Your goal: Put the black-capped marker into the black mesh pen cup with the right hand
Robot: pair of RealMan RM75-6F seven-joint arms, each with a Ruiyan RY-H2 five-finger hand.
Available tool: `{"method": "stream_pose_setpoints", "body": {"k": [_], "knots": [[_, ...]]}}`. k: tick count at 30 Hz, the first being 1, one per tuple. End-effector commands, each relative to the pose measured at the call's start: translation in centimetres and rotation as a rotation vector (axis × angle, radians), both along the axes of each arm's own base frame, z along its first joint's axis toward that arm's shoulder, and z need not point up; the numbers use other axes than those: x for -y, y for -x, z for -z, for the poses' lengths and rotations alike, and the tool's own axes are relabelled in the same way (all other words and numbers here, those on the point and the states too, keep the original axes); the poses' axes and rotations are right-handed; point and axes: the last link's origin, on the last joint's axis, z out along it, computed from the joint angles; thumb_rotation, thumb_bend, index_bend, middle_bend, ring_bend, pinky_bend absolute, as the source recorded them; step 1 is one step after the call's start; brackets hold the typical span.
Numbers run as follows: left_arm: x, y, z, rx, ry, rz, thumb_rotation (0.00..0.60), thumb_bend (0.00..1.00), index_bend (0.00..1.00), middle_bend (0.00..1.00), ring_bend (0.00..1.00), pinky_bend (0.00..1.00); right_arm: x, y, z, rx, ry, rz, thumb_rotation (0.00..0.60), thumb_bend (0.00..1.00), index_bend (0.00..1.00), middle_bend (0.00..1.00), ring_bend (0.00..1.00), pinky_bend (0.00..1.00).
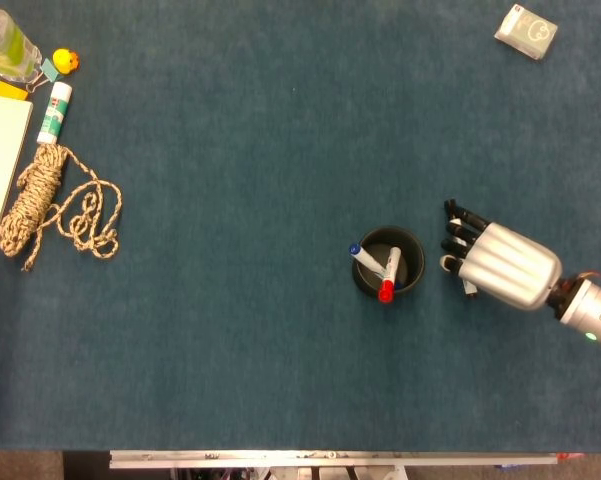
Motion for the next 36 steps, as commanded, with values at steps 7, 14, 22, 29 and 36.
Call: {"method": "stream_pose_setpoints", "body": {"k": [7,14,22,29,36], "knots": [[0.3,0.3,-0.1,-0.001,0.003,-0.011,0.6,0.31,0.27,0.27,0.29,0.17,-0.7,0.6,0.7,0.018,0.004,0.019,0.6,0.18,0.5,0.43,0.25,0.08],[0.1,0.3,0.0,0.0,0.015,-0.003,0.6,0.31,0.27,0.27,0.29,0.17,-0.9,1.0,1.1,0.031,0.019,0.023,0.6,0.18,0.52,0.43,0.25,0.08],[0.2,0.4,-0.1,0.002,0.015,-0.007,0.6,0.31,0.27,0.27,0.29,0.17,-1.1,1.4,1.1,0.02,0.02,0.015,0.6,0.18,0.52,0.43,0.25,0.08],[0.2,0.5,0.0,0.005,0.021,-0.006,0.6,0.31,0.27,0.27,0.29,0.17,-1.2,1.8,1.0,0.021,0.02,0.026,0.6,0.2,0.56,0.43,0.25,0.08],[0.2,0.5,0.0,0.008,0.026,-0.005,0.6,0.31,0.27,0.27,0.29,0.17,-1.0,1.9,1.2,0.014,0.028,0.029,0.6,0.24,0.57,0.43,0.25,0.08]]}}
